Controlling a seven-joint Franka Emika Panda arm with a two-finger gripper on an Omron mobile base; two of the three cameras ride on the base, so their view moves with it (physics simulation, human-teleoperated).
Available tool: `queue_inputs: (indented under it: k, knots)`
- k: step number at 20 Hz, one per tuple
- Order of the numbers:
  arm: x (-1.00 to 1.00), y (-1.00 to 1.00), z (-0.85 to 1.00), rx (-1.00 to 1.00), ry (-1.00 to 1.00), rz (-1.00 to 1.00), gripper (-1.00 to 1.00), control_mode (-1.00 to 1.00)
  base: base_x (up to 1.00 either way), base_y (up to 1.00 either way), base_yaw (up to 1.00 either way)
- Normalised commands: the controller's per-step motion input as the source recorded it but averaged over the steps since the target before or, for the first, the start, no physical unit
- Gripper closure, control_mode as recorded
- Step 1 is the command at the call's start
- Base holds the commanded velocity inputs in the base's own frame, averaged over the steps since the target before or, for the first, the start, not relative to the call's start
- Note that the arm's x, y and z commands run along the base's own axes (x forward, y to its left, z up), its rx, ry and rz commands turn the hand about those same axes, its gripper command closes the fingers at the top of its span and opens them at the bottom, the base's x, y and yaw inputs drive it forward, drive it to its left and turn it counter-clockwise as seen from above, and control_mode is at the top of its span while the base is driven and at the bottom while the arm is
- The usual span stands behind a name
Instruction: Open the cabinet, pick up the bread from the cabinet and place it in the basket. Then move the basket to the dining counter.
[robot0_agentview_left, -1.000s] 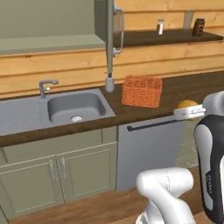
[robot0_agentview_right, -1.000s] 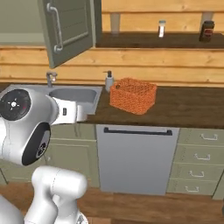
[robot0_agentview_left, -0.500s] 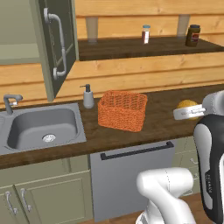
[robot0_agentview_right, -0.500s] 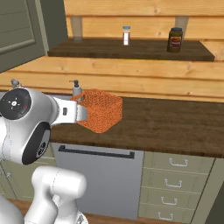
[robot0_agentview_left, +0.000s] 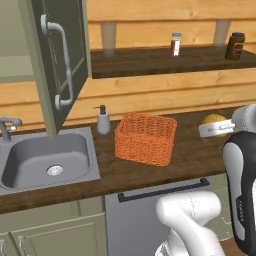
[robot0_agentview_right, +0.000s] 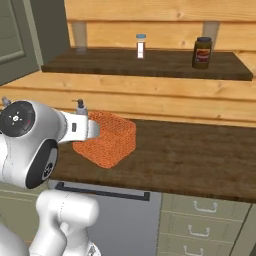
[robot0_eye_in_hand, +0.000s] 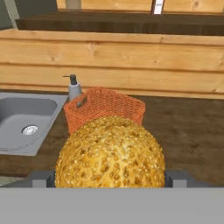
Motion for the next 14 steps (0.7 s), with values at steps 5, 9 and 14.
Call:
queue_inputs:
  k: [5,9,14]
  knots:
    - [0.00,0.00,0.00,0.00,0.00,0.00,1.00,1.00,0.55,0.00,0.01]
    - [0.00,0.00,0.00,0.00,0.00,0.00,1.00,1.00,0.11,0.00,0.02]
    - [0.00,0.00,0.00,0.00,0.00,0.00,1.00,1.00,0.09,0.01,0.00]
